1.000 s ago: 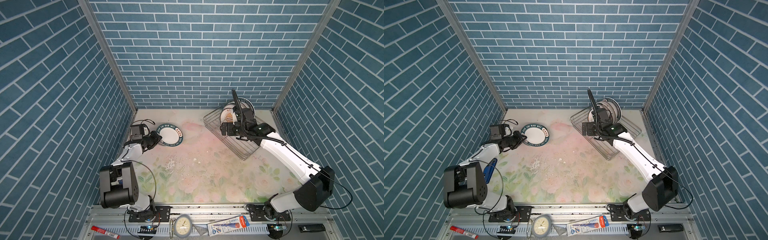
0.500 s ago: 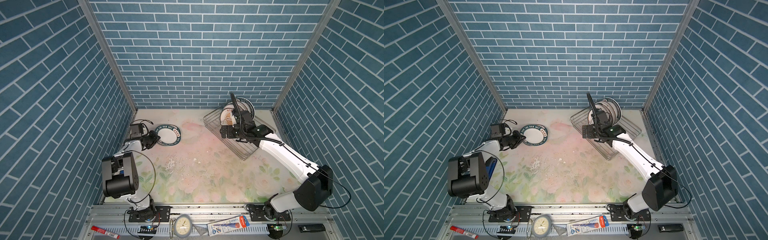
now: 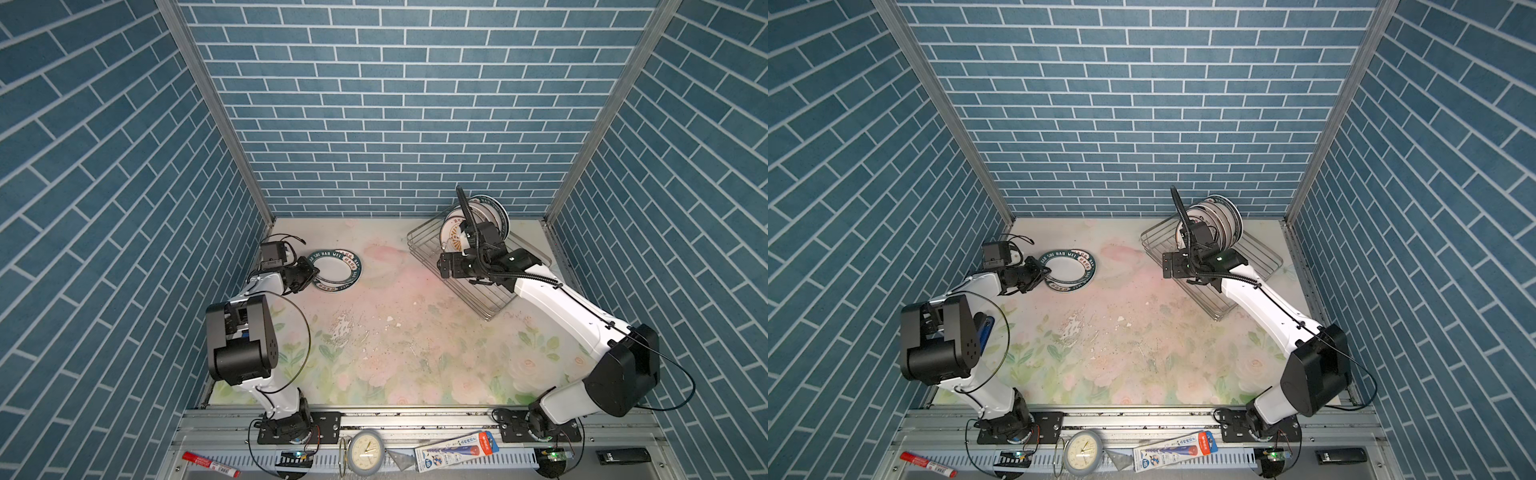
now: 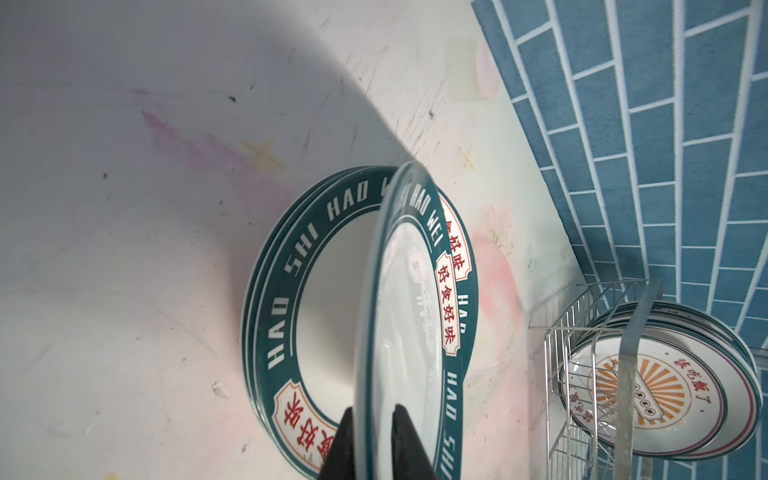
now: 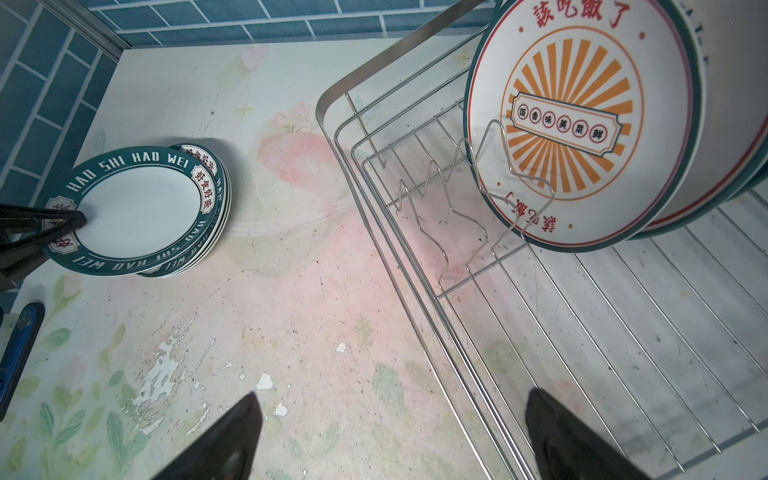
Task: Unload the plates from the dish rack
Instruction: 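Lower the plate onto the standing plates with the left gripper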
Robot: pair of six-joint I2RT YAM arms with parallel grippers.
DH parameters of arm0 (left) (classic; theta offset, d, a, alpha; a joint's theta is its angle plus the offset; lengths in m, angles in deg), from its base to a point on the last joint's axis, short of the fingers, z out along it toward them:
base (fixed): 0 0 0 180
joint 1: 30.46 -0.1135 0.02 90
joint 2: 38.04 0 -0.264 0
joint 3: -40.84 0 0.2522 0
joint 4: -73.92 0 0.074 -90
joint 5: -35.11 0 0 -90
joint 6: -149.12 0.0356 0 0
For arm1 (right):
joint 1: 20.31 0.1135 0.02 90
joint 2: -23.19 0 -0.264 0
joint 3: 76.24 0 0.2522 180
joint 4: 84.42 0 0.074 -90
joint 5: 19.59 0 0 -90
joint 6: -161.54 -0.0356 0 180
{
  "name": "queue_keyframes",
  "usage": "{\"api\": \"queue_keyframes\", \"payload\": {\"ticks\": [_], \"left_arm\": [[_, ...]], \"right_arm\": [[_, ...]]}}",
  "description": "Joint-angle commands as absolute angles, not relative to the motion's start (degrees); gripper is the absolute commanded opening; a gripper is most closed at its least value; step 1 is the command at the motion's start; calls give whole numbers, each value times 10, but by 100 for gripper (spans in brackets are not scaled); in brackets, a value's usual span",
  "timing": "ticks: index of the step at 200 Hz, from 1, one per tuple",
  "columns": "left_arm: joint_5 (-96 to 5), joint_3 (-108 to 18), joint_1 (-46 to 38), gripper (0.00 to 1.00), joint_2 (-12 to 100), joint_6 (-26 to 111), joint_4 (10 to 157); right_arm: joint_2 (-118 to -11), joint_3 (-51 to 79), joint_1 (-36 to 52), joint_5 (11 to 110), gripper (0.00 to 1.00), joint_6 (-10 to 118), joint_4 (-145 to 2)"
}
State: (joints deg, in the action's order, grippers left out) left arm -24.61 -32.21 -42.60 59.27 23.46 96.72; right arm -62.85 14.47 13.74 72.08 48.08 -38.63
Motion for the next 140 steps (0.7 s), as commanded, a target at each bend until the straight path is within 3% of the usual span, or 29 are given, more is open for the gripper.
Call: {"api": "queue_keyframes", "payload": {"ticks": [1,59,140], "left_arm": [[-262,-342,-429,21,604,258,1008],[-293,-375,-429,37,632,292,1085],[-331,-418,-416,46,657,319,1140]], "right_arm": [[-636,142,135,711,99,501,-393],[-641,143,135,705,99,502,-396],[-642,144,135,694,99,503,-399]]}}
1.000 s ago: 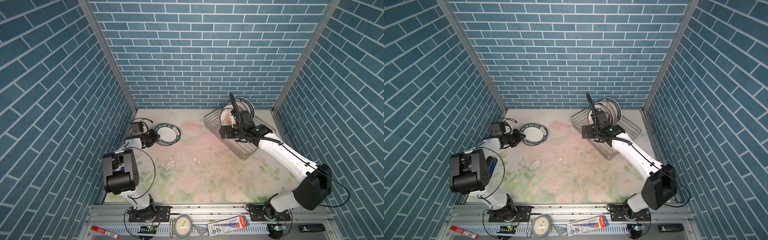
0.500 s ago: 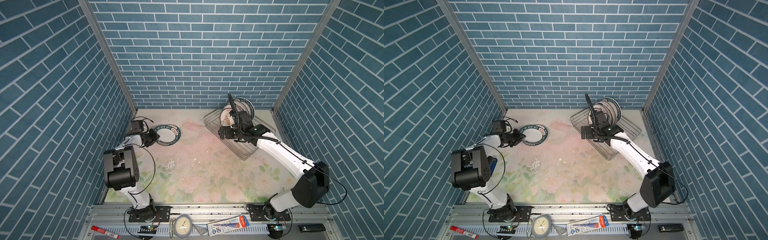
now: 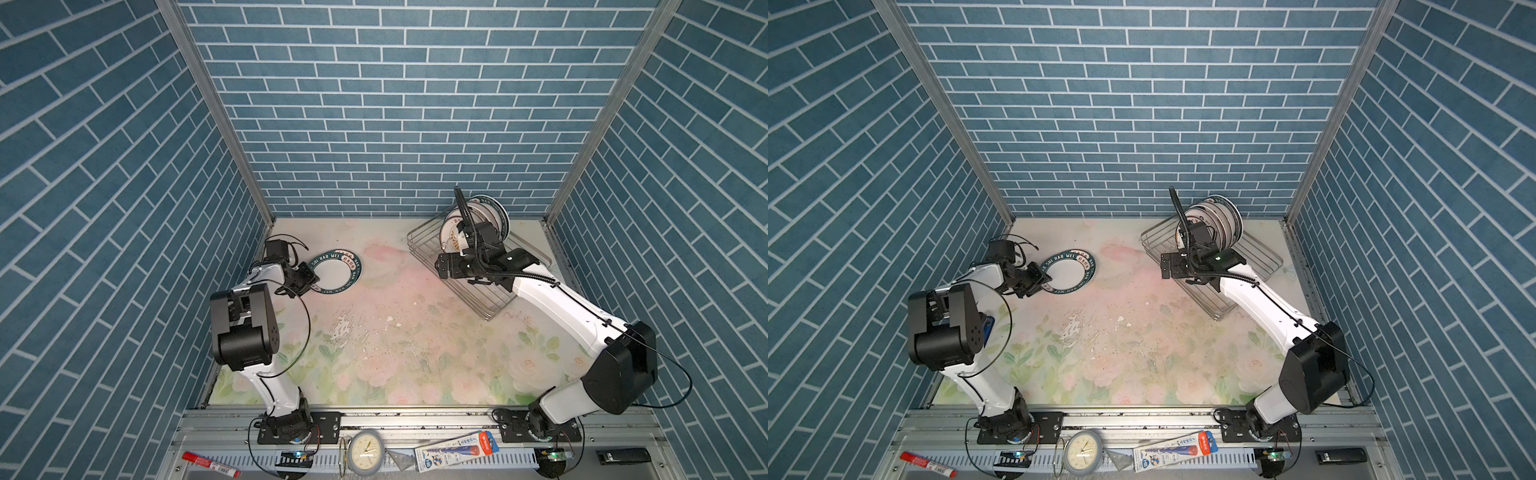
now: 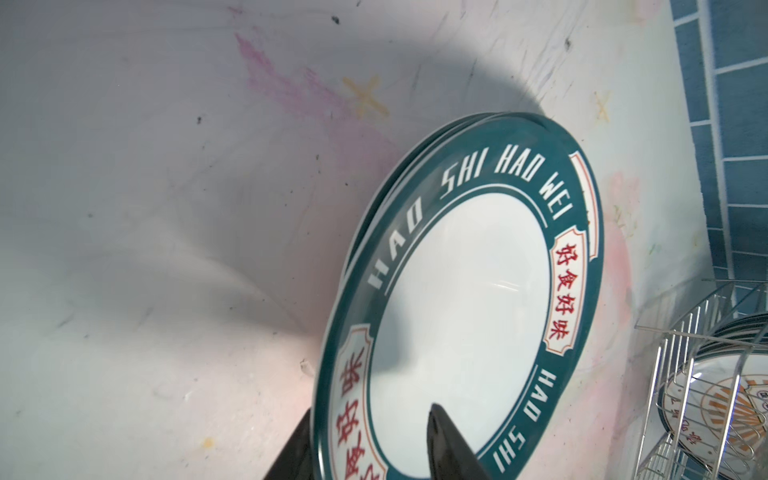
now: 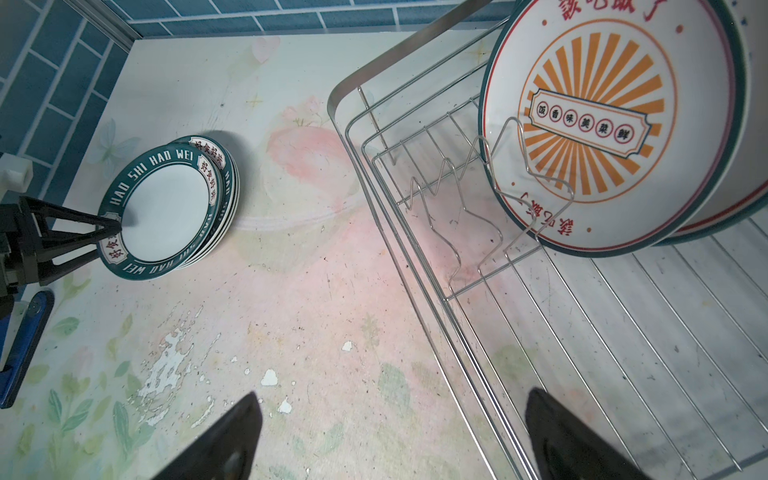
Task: Unload the plates from the dish rack
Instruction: 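Lower the plate onto the standing plates with the left gripper, then open the left gripper and draw it back while the right reaches into the rack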
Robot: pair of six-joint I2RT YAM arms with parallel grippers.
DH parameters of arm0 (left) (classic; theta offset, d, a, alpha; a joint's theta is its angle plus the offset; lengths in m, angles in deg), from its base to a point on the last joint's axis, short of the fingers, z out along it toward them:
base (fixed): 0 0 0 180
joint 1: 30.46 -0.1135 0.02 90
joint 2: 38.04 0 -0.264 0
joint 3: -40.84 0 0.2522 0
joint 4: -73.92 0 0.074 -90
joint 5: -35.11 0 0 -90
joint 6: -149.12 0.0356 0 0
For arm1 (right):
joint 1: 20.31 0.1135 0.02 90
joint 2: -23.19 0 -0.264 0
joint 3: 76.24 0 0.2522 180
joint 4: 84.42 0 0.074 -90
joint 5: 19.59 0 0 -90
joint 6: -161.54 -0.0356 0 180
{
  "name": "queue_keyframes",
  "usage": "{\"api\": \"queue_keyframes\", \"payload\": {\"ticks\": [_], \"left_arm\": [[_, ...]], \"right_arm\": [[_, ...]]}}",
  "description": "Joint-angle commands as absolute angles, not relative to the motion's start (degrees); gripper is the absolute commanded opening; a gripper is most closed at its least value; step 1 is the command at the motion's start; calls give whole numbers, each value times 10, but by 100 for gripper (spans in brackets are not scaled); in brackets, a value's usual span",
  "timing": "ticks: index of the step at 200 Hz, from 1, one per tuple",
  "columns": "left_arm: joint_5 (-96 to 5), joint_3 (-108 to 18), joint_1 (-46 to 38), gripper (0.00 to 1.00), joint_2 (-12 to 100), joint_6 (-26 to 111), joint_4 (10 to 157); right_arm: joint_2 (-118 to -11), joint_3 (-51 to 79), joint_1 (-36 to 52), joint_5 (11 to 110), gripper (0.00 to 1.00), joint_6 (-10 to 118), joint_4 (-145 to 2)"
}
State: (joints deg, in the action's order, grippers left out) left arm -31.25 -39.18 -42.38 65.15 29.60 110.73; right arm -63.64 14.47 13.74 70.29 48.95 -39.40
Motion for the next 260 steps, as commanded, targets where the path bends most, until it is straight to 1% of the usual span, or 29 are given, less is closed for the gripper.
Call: {"api": "queue_keyframes", "payload": {"ticks": [1,46,95,114,138,164,166,177,181,216,218,222,224,260], "left_arm": [[-331,-419,-415,46,658,319,1141],[-353,-454,-390,48,689,327,1166],[-379,-464,-381,54,694,324,1180],[-394,-460,-381,55,681,325,1191],[-415,-448,-381,59,648,331,1201],[-408,-419,-383,61,605,331,1194],[-407,-417,-383,63,601,332,1193],[-397,-401,-383,83,583,333,1186],[-395,-394,-382,88,576,333,1182],[-388,-343,-382,92,511,335,1161],[-389,-342,-383,93,508,335,1161],[-390,-340,-383,98,502,337,1162],[-390,-339,-382,99,499,338,1162],[-380,-323,-383,99,466,345,1159]], "right_arm": [[-642,144,135,693,99,503,-399],[-639,141,136,689,99,505,-399],[-637,139,135,690,99,513,-397],[-640,140,135,695,99,520,-392],[-645,152,128,703,99,538,-381],[-653,175,110,709,99,575,-372],[-653,177,108,708,99,579,-371],[-661,191,97,708,99,598,-363],[-666,198,92,710,99,604,-360],[-707,247,57,730,99,666,-334],[-710,250,56,732,99,670,-333],[-715,255,53,737,99,679,-331],[-718,257,52,738,99,684,-331],[-763,295,27,755,99,745,-331]]}}
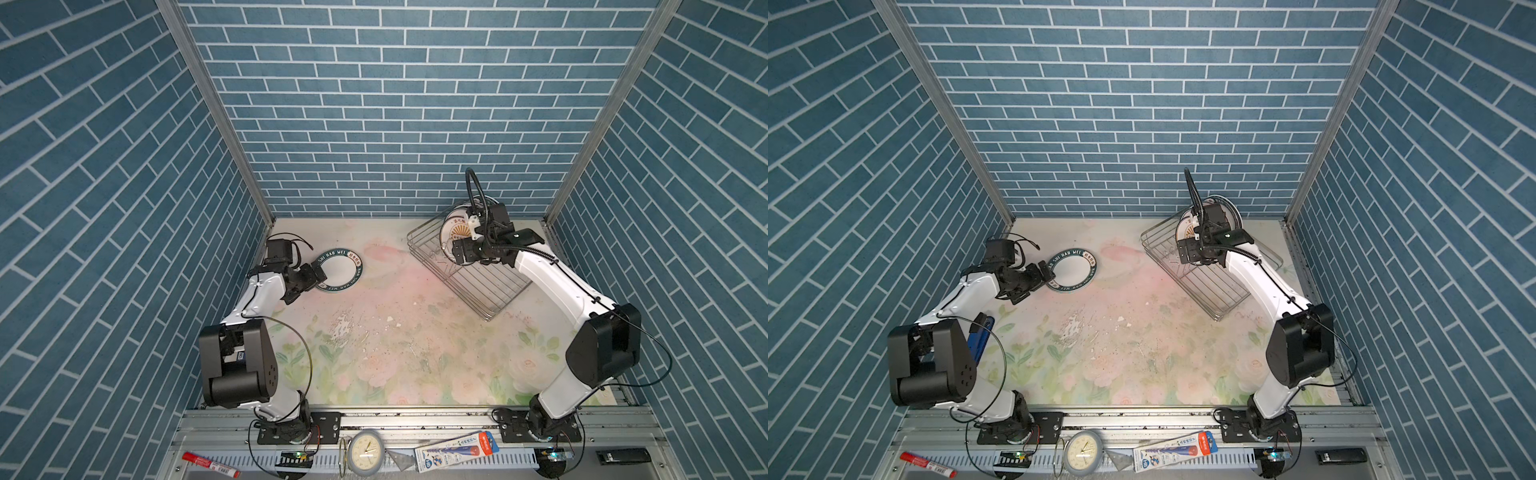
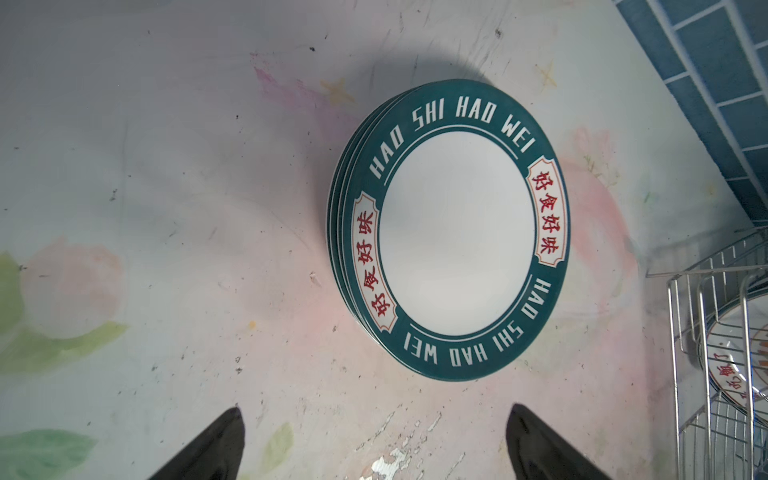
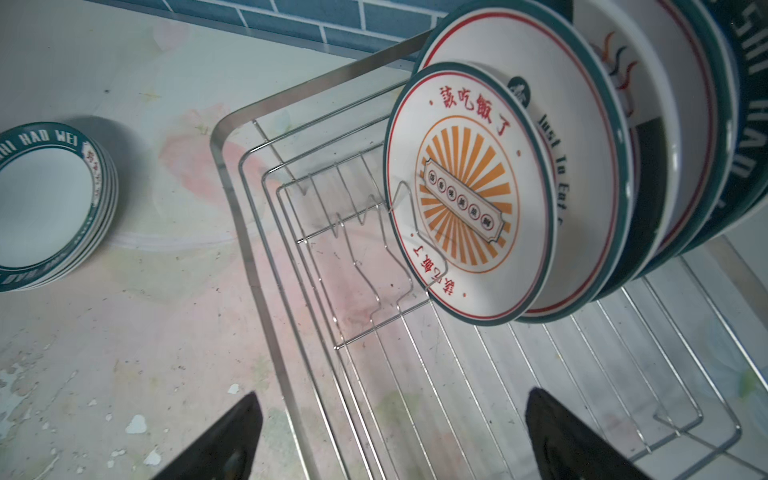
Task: Unload the plates from the dish rack
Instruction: 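Open the left gripper and draw it back while the right reaches into the rack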
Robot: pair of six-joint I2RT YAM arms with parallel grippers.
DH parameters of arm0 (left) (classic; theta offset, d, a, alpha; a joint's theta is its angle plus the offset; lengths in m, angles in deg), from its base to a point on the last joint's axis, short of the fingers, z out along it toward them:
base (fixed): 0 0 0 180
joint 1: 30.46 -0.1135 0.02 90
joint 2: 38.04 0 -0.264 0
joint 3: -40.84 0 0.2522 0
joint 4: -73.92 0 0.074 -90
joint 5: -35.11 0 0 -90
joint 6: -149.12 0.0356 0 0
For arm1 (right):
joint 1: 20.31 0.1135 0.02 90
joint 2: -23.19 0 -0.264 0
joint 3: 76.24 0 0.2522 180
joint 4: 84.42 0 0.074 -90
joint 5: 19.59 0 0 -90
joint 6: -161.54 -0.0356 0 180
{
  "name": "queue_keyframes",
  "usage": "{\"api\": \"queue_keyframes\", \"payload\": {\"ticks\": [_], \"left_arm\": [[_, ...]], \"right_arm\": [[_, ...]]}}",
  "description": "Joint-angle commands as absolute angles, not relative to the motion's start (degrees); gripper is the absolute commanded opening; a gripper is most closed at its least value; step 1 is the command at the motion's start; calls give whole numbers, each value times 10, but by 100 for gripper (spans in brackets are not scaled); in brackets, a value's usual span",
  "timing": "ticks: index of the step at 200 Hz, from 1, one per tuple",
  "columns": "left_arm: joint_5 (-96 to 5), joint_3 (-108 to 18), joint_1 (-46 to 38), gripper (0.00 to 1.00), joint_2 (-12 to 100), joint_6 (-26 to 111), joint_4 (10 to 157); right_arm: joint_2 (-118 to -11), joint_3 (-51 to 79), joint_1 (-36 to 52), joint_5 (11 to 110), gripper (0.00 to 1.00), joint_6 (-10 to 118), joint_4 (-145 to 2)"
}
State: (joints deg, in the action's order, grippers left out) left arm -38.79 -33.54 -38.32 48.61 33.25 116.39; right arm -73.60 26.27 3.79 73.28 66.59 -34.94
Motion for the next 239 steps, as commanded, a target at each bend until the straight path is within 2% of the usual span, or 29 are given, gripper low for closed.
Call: {"api": "queue_keyframes", "payload": {"ticks": [1,86,188,239], "left_arm": [[-380,-323,-382,99,466,345,1159],[-363,-241,-383,99,402,299,1078],[-350,-235,-382,99,414,296,1076],[-344,-235,-382,99,416,294,1071]], "right_arm": [[-764,295,26,755,99,747,-331],[-819,330,25,821,96,800,-375],[-864,341,23,866,83,816,-440],[-897,368,21,864,79,819,-441]]}}
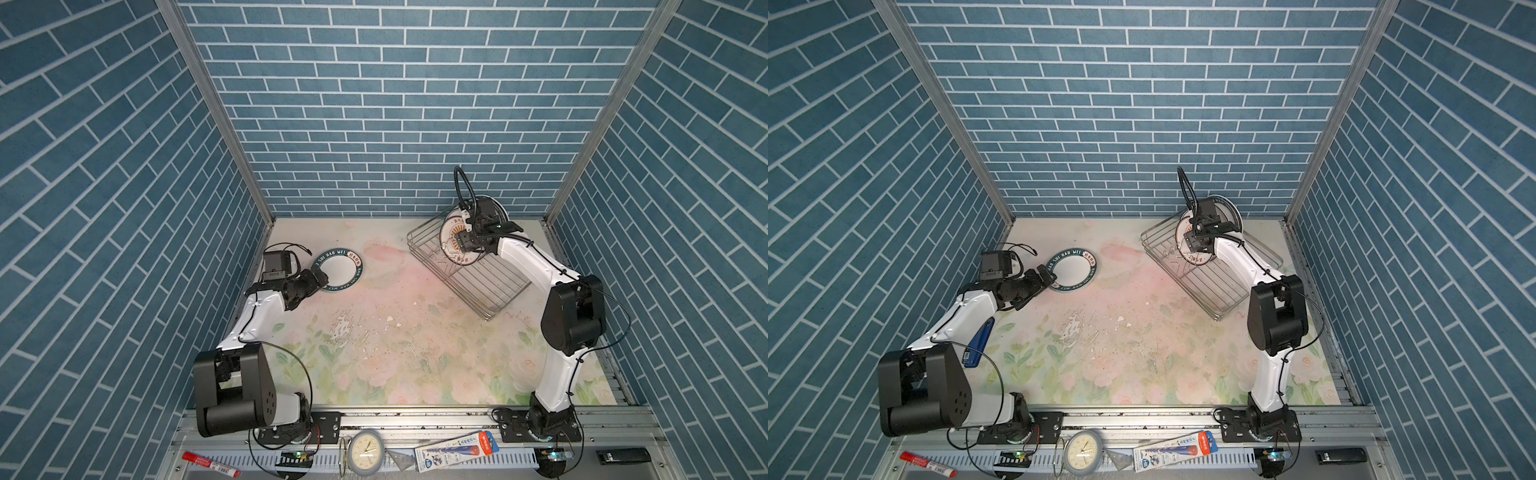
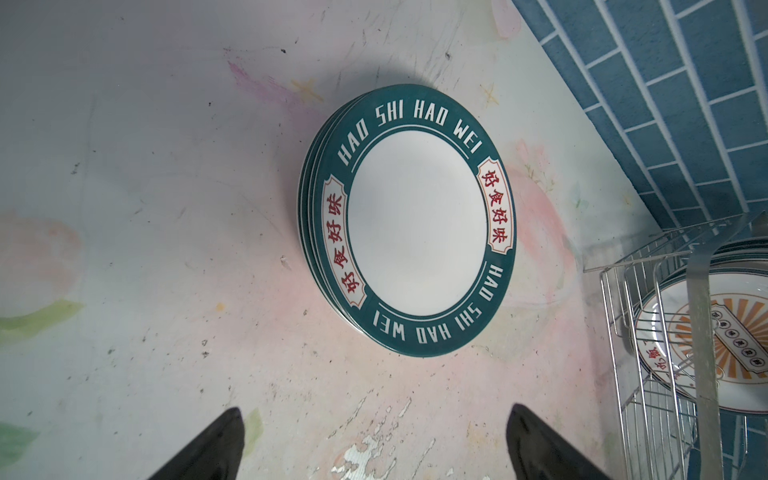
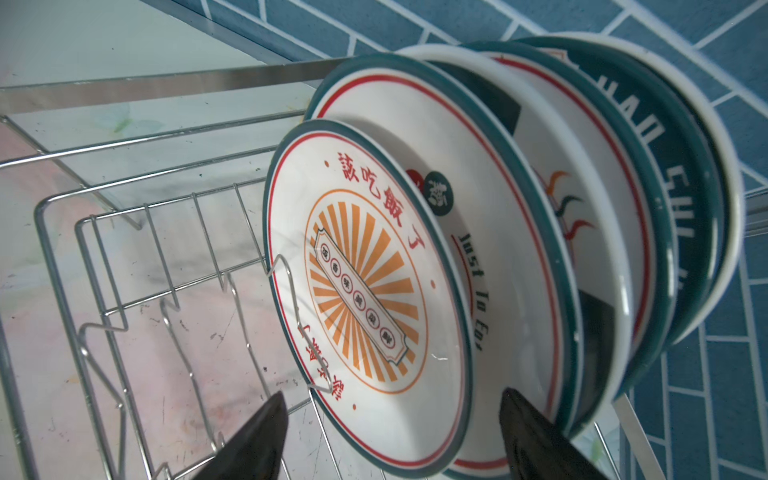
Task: Unload the plates from the dish rack
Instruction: 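Open the left gripper and draw it back while the right reaches into the rack, then grip the outermost green-rimmed plate in the rack with the right gripper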
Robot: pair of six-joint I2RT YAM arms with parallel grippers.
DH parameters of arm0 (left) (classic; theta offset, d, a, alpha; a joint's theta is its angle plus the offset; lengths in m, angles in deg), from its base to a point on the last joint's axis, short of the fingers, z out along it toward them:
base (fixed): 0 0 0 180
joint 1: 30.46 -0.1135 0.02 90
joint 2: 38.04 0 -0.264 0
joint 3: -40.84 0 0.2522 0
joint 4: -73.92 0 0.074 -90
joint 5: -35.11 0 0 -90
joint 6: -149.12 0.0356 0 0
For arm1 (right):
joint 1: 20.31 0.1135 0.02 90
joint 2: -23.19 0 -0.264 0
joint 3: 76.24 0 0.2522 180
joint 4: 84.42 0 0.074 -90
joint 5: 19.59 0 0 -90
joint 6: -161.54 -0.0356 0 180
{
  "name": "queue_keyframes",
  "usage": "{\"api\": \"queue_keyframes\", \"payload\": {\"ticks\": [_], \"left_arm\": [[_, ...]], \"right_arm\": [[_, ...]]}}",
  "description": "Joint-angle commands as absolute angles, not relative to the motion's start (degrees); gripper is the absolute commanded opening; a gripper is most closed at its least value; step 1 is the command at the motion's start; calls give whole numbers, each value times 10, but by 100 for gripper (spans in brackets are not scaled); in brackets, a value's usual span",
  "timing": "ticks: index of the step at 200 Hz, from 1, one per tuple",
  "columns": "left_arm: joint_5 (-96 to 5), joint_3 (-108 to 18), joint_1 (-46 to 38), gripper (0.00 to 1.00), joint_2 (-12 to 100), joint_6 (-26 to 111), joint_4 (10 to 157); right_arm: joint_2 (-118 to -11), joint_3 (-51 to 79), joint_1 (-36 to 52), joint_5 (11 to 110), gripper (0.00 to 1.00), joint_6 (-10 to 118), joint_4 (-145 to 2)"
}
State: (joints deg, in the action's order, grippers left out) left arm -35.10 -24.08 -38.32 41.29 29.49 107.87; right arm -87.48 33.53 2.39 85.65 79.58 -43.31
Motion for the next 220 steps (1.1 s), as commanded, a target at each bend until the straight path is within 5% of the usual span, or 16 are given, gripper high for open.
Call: {"api": "queue_keyframes", "payload": {"ticks": [1,91,220], "left_arm": [[-344,-235,-382,99,415,293,1071],[-349,-236,-382,99,409,290,1087],[-338,-233,-382,99,421,281,1087]], "right_arm": [[-897,369,21,864,79,819,-441],[-935,391,17,844,46,817,-454],[-901,317,9,815,31,822,-513]]}}
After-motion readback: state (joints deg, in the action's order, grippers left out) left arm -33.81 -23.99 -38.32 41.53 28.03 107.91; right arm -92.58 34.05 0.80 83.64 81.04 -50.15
